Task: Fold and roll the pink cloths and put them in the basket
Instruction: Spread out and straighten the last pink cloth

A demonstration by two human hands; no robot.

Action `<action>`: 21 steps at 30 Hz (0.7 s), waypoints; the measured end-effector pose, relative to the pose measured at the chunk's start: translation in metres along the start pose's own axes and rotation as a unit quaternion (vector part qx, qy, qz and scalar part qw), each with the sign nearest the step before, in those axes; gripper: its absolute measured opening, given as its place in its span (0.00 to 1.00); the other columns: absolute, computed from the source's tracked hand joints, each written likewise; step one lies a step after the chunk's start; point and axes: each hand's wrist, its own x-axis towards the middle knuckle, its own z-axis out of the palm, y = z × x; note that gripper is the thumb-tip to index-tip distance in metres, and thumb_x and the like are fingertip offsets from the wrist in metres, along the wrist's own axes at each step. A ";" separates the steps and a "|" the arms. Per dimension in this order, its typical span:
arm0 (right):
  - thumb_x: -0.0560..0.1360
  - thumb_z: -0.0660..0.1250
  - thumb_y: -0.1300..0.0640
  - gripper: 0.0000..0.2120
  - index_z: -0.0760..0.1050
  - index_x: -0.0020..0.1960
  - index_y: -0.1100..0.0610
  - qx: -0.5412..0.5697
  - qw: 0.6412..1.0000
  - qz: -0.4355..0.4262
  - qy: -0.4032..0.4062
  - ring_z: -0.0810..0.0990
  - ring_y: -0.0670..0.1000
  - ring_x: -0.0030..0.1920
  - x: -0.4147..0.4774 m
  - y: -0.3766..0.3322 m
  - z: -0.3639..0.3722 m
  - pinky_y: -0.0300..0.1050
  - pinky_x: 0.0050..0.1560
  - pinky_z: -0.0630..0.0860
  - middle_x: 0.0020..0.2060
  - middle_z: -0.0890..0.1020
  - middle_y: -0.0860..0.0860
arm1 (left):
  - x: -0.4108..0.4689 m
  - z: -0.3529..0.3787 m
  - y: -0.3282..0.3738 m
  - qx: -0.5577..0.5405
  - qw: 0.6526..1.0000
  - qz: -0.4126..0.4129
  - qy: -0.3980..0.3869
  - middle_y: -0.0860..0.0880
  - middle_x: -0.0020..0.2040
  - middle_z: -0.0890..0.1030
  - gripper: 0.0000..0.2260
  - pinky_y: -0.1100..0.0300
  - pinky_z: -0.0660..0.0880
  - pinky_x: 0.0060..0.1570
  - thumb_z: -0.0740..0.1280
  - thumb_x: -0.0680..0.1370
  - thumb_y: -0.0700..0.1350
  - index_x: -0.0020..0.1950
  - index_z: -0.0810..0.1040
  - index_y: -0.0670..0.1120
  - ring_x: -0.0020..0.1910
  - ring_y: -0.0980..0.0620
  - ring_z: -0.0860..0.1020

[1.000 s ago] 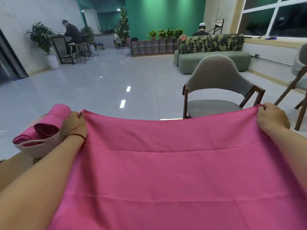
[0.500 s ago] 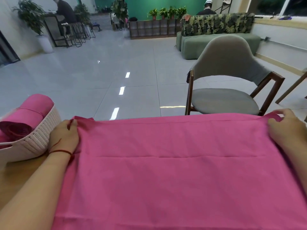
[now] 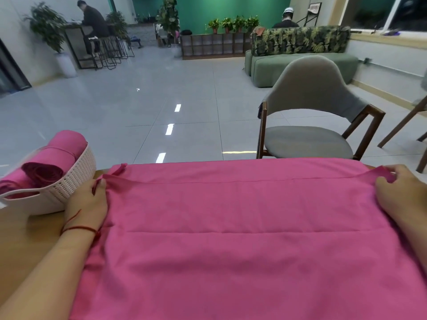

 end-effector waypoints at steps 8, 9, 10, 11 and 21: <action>0.79 0.62 0.54 0.15 0.77 0.64 0.50 -0.002 1.000 -0.014 -0.007 0.80 0.65 0.50 -0.039 0.024 -0.032 0.61 0.52 0.80 0.51 0.83 0.59 | -0.047 -0.030 -0.012 -0.004 1.000 -0.027 0.003 0.33 0.60 0.82 0.14 0.43 0.75 0.60 0.63 0.86 0.49 0.63 0.82 0.43 0.60 0.30 0.79; 0.79 0.62 0.55 0.14 0.77 0.63 0.50 -0.002 1.000 -0.014 -0.007 0.80 0.65 0.51 -0.044 0.028 -0.037 0.62 0.53 0.80 0.52 0.83 0.59 | -0.053 -0.034 -0.013 -0.007 1.000 -0.029 0.002 0.33 0.60 0.82 0.13 0.43 0.75 0.60 0.63 0.86 0.49 0.63 0.83 0.44 0.59 0.31 0.79; 0.79 0.62 0.55 0.14 0.77 0.63 0.49 -0.002 1.000 -0.015 -0.007 0.80 0.65 0.51 -0.049 0.031 -0.041 0.63 0.53 0.81 0.53 0.84 0.59 | -0.058 -0.037 -0.014 -0.009 1.000 -0.028 0.000 0.34 0.59 0.83 0.13 0.43 0.75 0.59 0.63 0.86 0.49 0.62 0.83 0.44 0.59 0.31 0.79; 0.79 0.61 0.54 0.14 0.77 0.62 0.48 -0.009 1.000 -0.016 -0.009 0.80 0.65 0.51 -0.055 0.035 -0.047 0.64 0.53 0.81 0.52 0.83 0.59 | -0.064 -0.041 -0.015 -0.010 1.000 -0.024 -0.004 0.34 0.59 0.83 0.13 0.43 0.75 0.59 0.63 0.86 0.50 0.61 0.83 0.45 0.59 0.31 0.80; 0.77 0.58 0.50 0.15 0.77 0.60 0.49 -0.040 0.999 -0.026 0.010 0.79 0.63 0.46 -0.071 0.075 -0.071 0.63 0.49 0.81 0.47 0.83 0.56 | -0.107 -0.054 -0.011 -0.024 0.999 0.024 -0.038 0.39 0.53 0.85 0.10 0.51 0.73 0.49 0.64 0.85 0.50 0.56 0.83 0.48 0.53 0.37 0.81</action>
